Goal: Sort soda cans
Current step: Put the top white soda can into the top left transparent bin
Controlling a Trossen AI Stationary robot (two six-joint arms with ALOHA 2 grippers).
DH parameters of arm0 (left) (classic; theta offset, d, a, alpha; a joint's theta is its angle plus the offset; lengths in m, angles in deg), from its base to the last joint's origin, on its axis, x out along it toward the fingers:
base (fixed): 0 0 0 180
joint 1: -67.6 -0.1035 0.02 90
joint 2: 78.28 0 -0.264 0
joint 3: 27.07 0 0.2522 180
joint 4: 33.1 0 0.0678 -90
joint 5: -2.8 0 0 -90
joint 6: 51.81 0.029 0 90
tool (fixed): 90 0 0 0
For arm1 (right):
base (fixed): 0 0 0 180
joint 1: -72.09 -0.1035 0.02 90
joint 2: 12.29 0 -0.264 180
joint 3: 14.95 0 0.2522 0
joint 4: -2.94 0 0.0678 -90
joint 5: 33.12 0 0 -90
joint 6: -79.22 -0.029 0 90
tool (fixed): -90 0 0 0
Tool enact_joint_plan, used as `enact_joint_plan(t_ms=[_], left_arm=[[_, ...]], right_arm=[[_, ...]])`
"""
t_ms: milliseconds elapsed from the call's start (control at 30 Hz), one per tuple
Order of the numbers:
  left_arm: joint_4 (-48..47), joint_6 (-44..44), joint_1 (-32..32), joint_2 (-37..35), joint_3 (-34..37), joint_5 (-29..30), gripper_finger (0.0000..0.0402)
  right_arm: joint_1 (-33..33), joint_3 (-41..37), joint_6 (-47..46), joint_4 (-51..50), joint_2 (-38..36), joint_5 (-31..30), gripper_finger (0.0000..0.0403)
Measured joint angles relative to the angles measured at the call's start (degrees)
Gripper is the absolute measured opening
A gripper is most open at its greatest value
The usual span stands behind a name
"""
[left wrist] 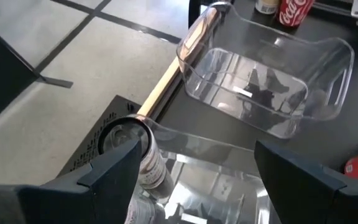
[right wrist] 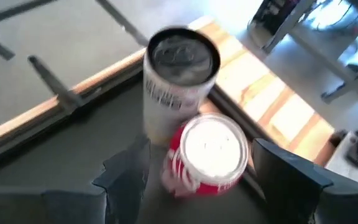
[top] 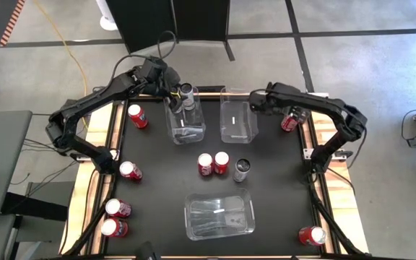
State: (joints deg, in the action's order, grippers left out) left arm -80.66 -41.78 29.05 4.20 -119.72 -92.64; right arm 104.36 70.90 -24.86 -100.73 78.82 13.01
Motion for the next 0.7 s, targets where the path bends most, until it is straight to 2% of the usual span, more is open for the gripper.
enact_joint_plan(t_ms=[167,333,567,700], left_arm=[[0.95,-2.65,0.0,0.01,0.0,0.02,0.0309],[0.6,-3.03,0.0,0.01,0.0,0.11,0.0309],[0.77,-4.73,0.0,0.0,0.0,4.51,0.0309],[0.76,-4.58,-0.02,0.0,0.0,6.11,0.0309]], right_arm=[[1.39,-4.11,-4.59,0.66,0.0,-1.36,0.0296],[1.63,-8.46,-5.1,6.42,0.04,-2.67,0.0296],[-0.89,-13.1,-5.47,13.06,0.02,-13.05,0.0296],[-0.53,-14.56,-6.07,14.09,0.02,-15.42,0.0296]])
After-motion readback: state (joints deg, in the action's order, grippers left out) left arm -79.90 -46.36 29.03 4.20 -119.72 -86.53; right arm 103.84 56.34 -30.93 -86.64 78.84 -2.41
